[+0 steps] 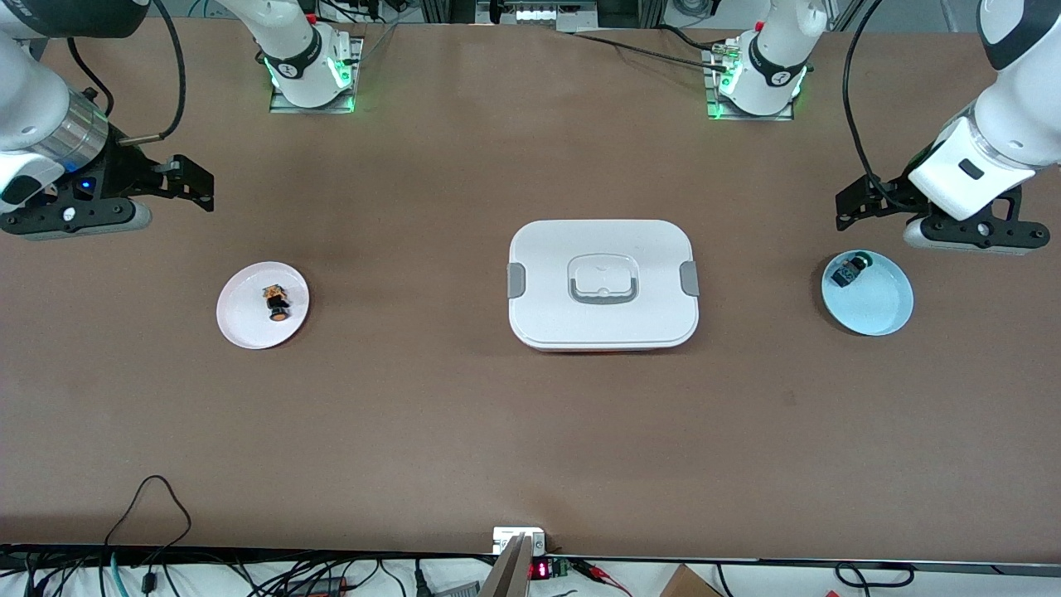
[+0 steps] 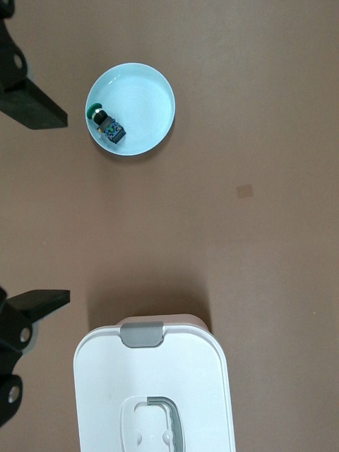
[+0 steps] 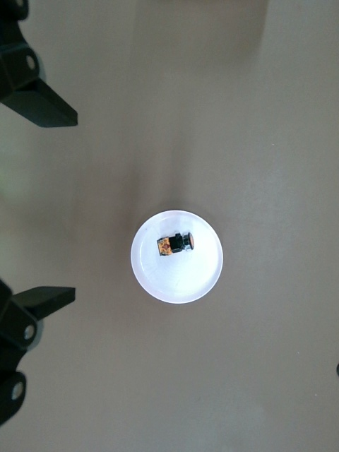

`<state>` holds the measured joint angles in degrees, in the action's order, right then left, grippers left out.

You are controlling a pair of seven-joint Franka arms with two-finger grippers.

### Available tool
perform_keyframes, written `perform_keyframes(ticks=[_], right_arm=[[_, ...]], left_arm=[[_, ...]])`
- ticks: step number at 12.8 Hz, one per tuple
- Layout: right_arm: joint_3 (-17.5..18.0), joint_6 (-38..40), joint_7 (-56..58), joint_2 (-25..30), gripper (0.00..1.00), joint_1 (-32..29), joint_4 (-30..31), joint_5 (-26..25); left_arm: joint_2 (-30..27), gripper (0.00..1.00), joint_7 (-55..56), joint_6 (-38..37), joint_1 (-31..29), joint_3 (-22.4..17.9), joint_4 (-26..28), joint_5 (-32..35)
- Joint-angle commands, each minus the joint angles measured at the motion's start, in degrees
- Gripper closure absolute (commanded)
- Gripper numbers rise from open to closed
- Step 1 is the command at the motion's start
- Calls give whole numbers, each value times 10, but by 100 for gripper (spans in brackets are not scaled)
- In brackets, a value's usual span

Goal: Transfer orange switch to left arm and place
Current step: 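Lower the right gripper toward the orange switch on the white plate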

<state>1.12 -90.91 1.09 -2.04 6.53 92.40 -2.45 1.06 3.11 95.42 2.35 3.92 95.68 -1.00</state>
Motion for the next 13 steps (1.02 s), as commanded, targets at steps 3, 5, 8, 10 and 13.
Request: perform_keyframes(ticks=[3,5,8,10,13], right_arm=[[-23,6,34,-2,0,-5,-12,26],[-31,7,37,-2,0,-5,-12,41],[-34,16,39,0,0,-3,-12,47],[-34,30,86,1,0,-3,-12,47],[-30,42,164,-1,0,1,-11,45]], left_arm=[[5,0,1,-14,3,-1,-17,11],[5,0,1,-14,2,-1,-17,11],[5,0,1,-14,2,-1,-17,11],[5,0,2,-15,3,-1,-17,11],[5,0,2,-15,3,-1,-17,11]])
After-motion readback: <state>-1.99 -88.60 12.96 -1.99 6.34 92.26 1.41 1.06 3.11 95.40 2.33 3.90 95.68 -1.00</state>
